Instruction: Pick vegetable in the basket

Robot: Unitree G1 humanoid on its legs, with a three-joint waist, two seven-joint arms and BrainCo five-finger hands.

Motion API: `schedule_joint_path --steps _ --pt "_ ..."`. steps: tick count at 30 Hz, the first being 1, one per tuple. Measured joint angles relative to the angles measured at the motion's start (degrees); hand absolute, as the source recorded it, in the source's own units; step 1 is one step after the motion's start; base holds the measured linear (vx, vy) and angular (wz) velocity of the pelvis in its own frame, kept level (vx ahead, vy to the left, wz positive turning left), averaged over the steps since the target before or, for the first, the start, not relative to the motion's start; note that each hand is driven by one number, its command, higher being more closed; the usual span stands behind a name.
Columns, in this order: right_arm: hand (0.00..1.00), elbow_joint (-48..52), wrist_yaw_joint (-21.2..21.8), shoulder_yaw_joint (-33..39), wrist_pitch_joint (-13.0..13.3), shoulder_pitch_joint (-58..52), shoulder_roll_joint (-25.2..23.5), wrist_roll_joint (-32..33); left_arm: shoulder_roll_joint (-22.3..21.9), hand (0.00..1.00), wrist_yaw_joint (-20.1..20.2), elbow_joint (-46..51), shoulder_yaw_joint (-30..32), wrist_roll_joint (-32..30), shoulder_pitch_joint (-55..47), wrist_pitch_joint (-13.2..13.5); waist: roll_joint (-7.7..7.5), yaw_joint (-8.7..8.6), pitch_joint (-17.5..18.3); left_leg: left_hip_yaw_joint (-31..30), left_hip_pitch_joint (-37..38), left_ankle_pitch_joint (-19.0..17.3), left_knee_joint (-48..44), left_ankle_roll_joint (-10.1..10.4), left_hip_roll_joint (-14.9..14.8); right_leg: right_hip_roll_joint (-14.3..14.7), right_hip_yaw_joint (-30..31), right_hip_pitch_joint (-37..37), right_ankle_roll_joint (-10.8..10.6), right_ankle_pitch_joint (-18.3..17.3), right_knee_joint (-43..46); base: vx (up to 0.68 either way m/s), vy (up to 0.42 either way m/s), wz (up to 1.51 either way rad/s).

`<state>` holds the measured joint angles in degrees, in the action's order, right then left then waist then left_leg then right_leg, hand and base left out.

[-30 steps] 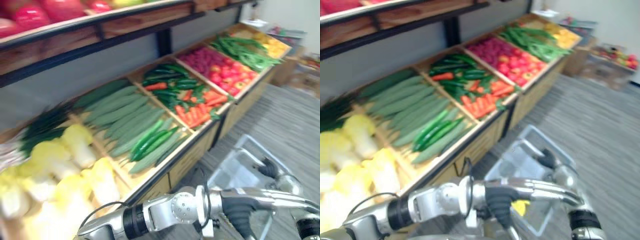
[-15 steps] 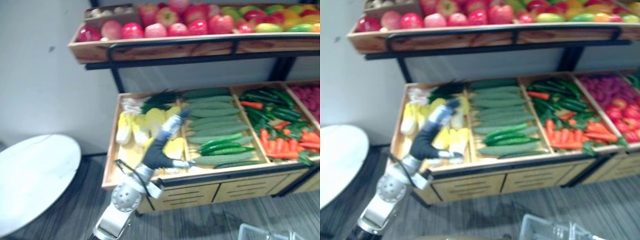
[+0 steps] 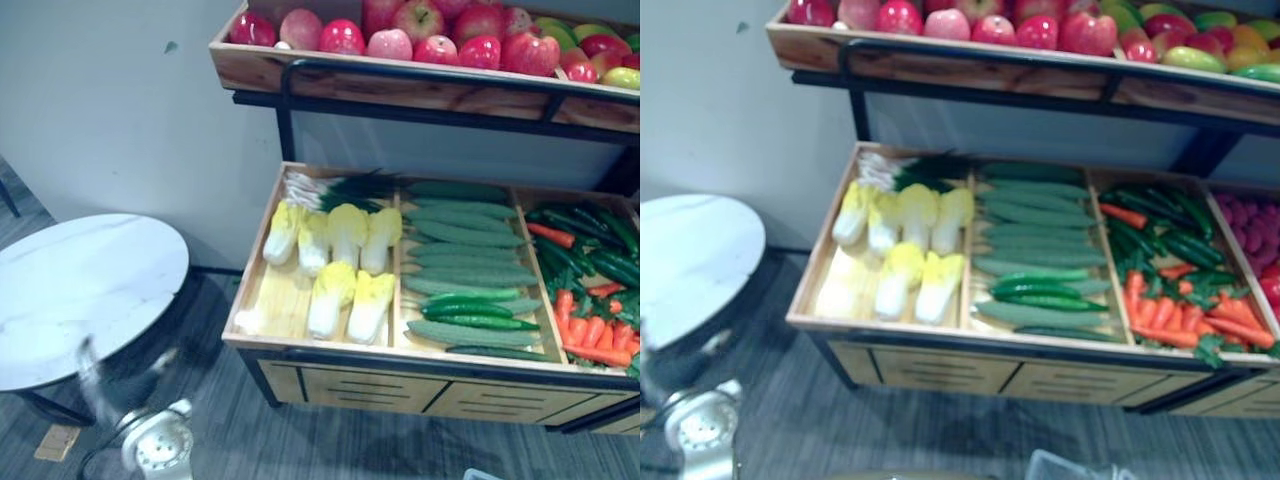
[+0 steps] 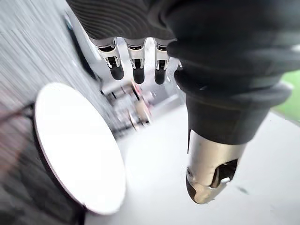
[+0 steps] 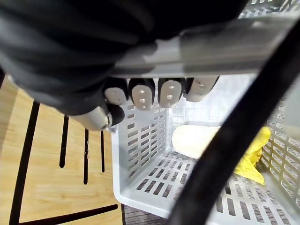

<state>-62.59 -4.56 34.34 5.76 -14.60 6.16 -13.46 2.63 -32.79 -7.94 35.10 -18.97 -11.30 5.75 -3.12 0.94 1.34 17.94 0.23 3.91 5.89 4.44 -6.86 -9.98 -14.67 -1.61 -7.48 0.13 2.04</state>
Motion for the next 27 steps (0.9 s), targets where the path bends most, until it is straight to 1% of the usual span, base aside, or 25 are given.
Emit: schedule_joint_path --steps 1,3,5,6,7,8,9,10,12,13,14,15,16,18,20,21,22,23,27 --pt "1.00 0.9 -0.2 -0.2 0.0 -0.6 -0.1 0.0 -0.1 0.00 -2.0 -2.6 1.7 0.1 -0.1 -0.9 0.32 0.00 0.3 -0.3 0.0 0.0 0.0 0.0 0.0 -0.1 -0.6 0.3 0.1 -0.1 -0.1 0.02 0.000 0.14" --pt "1.00 1.6 -0.3 -0.7 0.0 -1.7 -0.3 0.0 -0.1 0.00 -3.2 -7.6 4.2 0.3 -0.2 -1.4 0.80 -0.16 0.5 -0.9 0.3 -0.1 0.0 0.0 0.1 -0.2 -1.1 1.0 0.2 -0.5 -0.5 0.01 0.003 0.16" --pt "1.00 1.7 -0.5 -1.1 0.0 -2.2 -0.4 0.0 -0.2 0.00 -3.1 -15.4 7.2 1.2 -0.3 -1.4 1.15 -0.46 1.2 -1.0 0.2 -0.3 0.0 -0.2 0.0 -0.1 -1.4 1.1 0.2 -0.6 -1.0 0.00 0.001 0.05" --pt "1.00 1.7 -0.5 -1.1 0.0 -2.2 -0.4 0.0 -0.3 0.00 -2.5 -22.0 8.9 3.8 -0.3 -1.4 1.26 -0.66 1.5 -1.1 0.2 -0.4 0.0 -0.2 -0.1 -0.1 -1.6 1.1 0.2 -0.6 -1.1 0.00 0.000 0.00" --pt "1.00 1.7 -0.5 -1.1 0.0 -2.1 -0.4 0.0 -0.3 0.00 -1.7 -25.0 9.6 5.2 -0.3 -1.4 1.30 -0.74 1.5 -1.0 0.2 -0.4 0.0 -0.2 -0.2 0.0 -1.5 1.1 0.1 -0.6 -1.1 0.00 0.000 0.00" --pt "1.00 1.6 -0.5 -0.9 0.0 -2.0 -0.4 0.0 -0.4 0.00 0.3 -30.9 11.1 7.5 -0.2 -1.4 1.38 -0.91 1.6 -1.0 0.1 -0.4 0.0 -0.2 -0.2 0.1 -1.5 1.0 0.1 -0.7 -1.3 0.02 -0.009 -0.06" --pt "1.00 1.3 -0.4 -0.2 0.0 -1.6 -0.3 0.0 -0.4 0.00 3.4 -37.1 13.2 10.0 -0.2 -1.5 1.44 -1.20 1.7 -0.8 0.0 -0.4 0.0 -0.1 -0.3 0.2 -1.1 0.9 0.1 -0.7 -1.6 0.02 -0.009 -0.07" --pt "1.00 1.2 -0.3 0.1 -0.1 -1.5 -0.3 0.0 -0.4 0.00 4.5 -38.4 13.8 10.8 -0.2 -1.6 1.46 -1.28 1.7 -0.7 0.0 -0.5 0.0 -0.1 -0.3 0.2 -1.0 0.9 0.1 -0.7 -1.7 0.03 -0.010 -0.13" --pt "1.00 -0.4 -0.1 1.9 -0.6 -0.2 0.1 -0.1 -0.4 0.00 11.0 -48.4 17.0 16.7 -0.4 -3.2 1.66 -2.13 1.8 0.3 0.2 -0.8 0.0 0.2 -0.6 0.6 0.0 0.6 0.1 -0.6 -2.0 0.03 -0.009 -0.19" --pt "1.00 -1.1 0.0 2.2 -0.7 0.2 0.3 -0.1 -0.4 0.00 13.0 -50.3 17.1 16.8 -0.6 -3.9 1.70 -2.31 1.8 0.5 0.3 -0.9 0.0 0.3 -0.6 0.7 0.5 0.5 0.2 -0.6 -2.1 0.05 -0.009 -0.28" --pt "1.00 -1.6 0.0 2.4 -1.1 0.7 0.4 -0.1 -0.5 0.00 16.1 -52.9 16.3 16.5 -1.0 -4.6 1.85 -2.40 1.9 1.3 0.5 -1.2 0.0 0.6 -0.7 1.0 1.4 0.1 0.2 -0.6 -2.1 0.06 -0.005 -0.39" --pt "1.00 -1.7 0.2 2.3 -1.6 1.2 0.8 -0.2 -0.5 0.00 18.4 -54.6 14.7 14.9 -1.2 -5.3 2.08 -2.41 1.9 2.2 0.7 -1.4 0.0 0.8 -0.8 1.3 2.5 -0.4 0.3 -0.5 -2.1 0.07 -0.006 -0.42" --pt "1.00 -1.9 0.2 2.2 -1.6 1.4 1.0 -0.2 -0.5 0.00 19.5 -55.3 13.9 13.6 -1.2 -5.3 2.22 -2.44 2.0 2.5 0.9 -1.6 0.0 1.0 -0.8 1.4 2.8 -0.4 0.3 -0.5 -2.1 0.07 -0.006 -0.37" --pt "1.00 -3.2 0.4 1.0 -1.6 1.4 2.0 -0.3 -0.6 0.00 22.0 -56.2 10.1 11.1 -1.2 -5.3 2.72 -2.50 2.3 3.5 1.3 -1.8 -0.1 1.4 -1.0 1.8 4.0 -0.6 0.3 -0.5 -2.4 0.09 -0.014 -0.26" --pt "1.00 -3.6 0.6 0.1 -1.6 1.5 2.9 -0.3 -0.8 0.00 24.0 -57.0 6.0 8.5 0.2 -4.9 3.23 -2.69 2.5 3.6 1.4 -1.9 -0.4 1.5 -1.0 2.0 4.3 -0.5 -0.2 0.0 -2.8 0.13 -0.017 -0.14" --pt "1.00 -3.6 0.9 -0.5 -1.6 1.6 3.3 -0.4 -0.9 0.00 24.9 -57.1 3.6 7.2 0.7 -4.6 3.17 -2.70 2.4 3.6 1.5 -1.8 -0.4 1.3 -0.9 2.0 4.5 -0.5 -0.2 0.0 -3.0 0.11 -0.013 -0.09" --pt "1.00 -3.7 0.9 -1.1 -1.6 1.6 3.5 -0.4 -1.0 0.00 25.3 -57.1 2.3 6.6 0.9 -4.4 3.41 -2.69 2.3 3.5 1.7 -1.8 -0.4 1.3 -0.8 2.0 4.7 -0.4 -0.2 0.0 -3.0 0.10 -0.014 -0.18" --pt "1.00 -3.7 1.0 -1.9 -1.6 1.6 3.8 -0.7 -1.2 0.00 25.7 -57.1 -0.3 6.4 0.9 -3.8 3.70 -2.65 2.1 3.3 2.2 -1.9 -0.4 1.2 -0.8 2.0 5.2 -0.3 -0.2 0.0 -2.9 0.09 -0.018 -0.22" --pt "1.00 -3.8 1.0 -4.5 -1.6 2.3 4.6 -1.8 -1.2 0.00 26.5 -57.1 -6.9 5.1 1.2 -2.9 4.29 -2.67 1.7 1.6 3.0 -2.7 -0.4 1.6 -0.9 2.2 5.9 -0.1 -0.2 0.0 -3.1 0.06 -0.022 -0.16"
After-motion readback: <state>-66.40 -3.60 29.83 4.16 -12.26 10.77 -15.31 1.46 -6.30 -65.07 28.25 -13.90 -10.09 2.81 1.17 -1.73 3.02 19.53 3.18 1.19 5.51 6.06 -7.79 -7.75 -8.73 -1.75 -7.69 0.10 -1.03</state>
